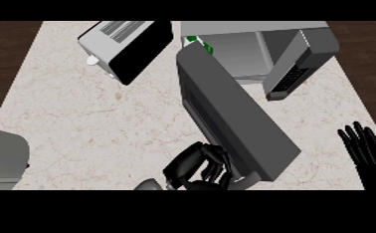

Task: Pick up the milk, place it into the microwave and close the microwave

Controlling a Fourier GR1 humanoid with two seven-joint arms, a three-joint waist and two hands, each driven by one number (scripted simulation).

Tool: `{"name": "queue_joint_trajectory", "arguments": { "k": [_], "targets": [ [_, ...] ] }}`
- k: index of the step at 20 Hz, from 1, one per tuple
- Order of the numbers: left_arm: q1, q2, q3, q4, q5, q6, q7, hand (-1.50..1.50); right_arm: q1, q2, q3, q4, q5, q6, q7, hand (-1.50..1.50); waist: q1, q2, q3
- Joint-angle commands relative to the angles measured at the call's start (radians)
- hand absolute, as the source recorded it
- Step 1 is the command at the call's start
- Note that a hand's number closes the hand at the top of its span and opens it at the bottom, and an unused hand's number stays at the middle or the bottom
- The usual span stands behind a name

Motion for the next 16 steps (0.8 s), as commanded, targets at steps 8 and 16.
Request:
{"name": "queue_joint_trajectory", "arguments": {
  "k": [8, 16],
  "targets": [
    [-0.205, -0.008, -0.219, 0.053, 0.199, 0.328, 0.061, 1.5, 0.025, -0.046, 0.088, -0.278, -0.163, 0.134, 0.124, -1.5, -0.07, 0.011, -0.002],
    [-0.319, -0.008, -0.224, 0.078, 0.327, 0.52, 0.04, 1.5, 0.008, -0.063, 0.134, -0.4, -0.252, 0.11, 0.252, -1.5, -0.093, 0.024, -0.003]
  ]
}}
